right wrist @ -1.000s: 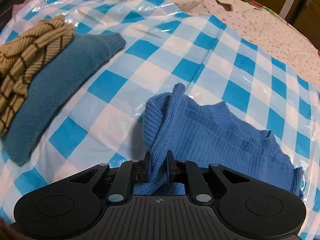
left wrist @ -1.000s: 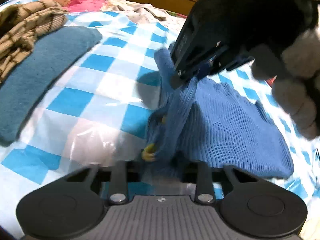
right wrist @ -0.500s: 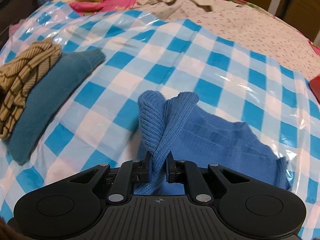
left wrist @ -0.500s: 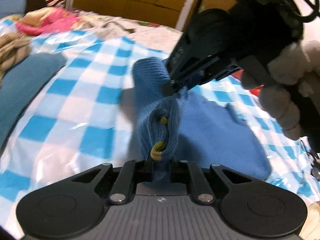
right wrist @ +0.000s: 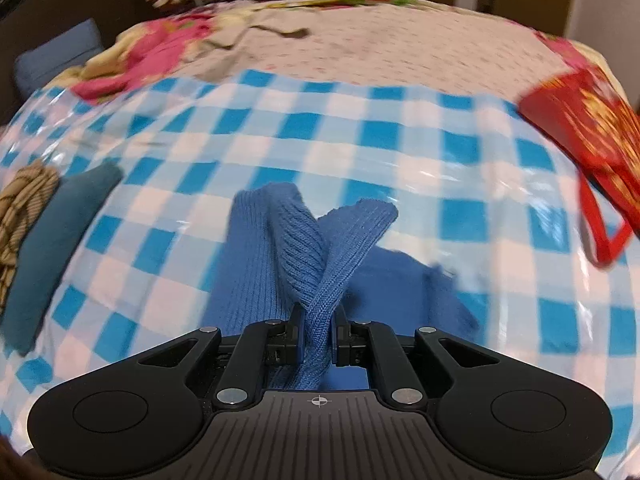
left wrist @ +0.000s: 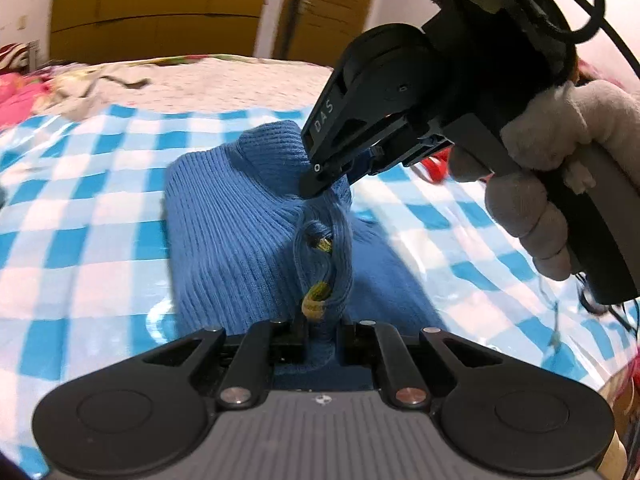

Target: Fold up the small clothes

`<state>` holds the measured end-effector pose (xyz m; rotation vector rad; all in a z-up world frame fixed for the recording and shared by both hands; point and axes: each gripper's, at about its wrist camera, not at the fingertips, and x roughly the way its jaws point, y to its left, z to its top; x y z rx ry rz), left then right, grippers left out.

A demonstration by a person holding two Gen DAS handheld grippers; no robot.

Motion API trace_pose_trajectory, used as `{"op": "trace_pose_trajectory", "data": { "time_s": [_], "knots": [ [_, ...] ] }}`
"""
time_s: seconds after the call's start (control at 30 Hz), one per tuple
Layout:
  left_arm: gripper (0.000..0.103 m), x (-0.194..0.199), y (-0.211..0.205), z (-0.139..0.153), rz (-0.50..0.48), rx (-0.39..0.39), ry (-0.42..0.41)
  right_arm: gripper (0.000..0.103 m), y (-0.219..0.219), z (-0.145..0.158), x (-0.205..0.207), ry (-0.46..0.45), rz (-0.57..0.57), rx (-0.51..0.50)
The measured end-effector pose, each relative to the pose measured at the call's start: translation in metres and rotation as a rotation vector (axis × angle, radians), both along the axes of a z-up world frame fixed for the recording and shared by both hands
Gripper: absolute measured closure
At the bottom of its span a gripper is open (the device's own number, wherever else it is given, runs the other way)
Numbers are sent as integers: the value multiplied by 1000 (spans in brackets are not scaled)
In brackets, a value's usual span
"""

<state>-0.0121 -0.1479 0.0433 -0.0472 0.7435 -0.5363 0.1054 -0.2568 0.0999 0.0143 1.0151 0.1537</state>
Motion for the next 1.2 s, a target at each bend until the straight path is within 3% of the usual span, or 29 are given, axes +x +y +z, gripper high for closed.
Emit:
{"op": "trace_pose_trajectory", "data": {
  "time_s": [0.27, 0.6, 0.73, 0.9, 1.2],
  "knots": [
    [81, 6, -53, -15, -80, 69, 14, 93, -58, -24, -8, 16, -112, 60],
    [81, 13, -79, -16, -92, 96, 12, 93, -77, -29, 1, -24, -115, 81],
    [81, 17, -93, -27, -107, 128, 38, 93, -86, -46, 4, -1, -138, 30],
    [80, 17, -100, -29, -107, 129, 41, 93, -99, -60, 6, 13, -163, 57],
    [68, 6, -102, -24, -126, 122, 39, 86, -110, -58, 8, 14, -158, 104]
  ]
}}
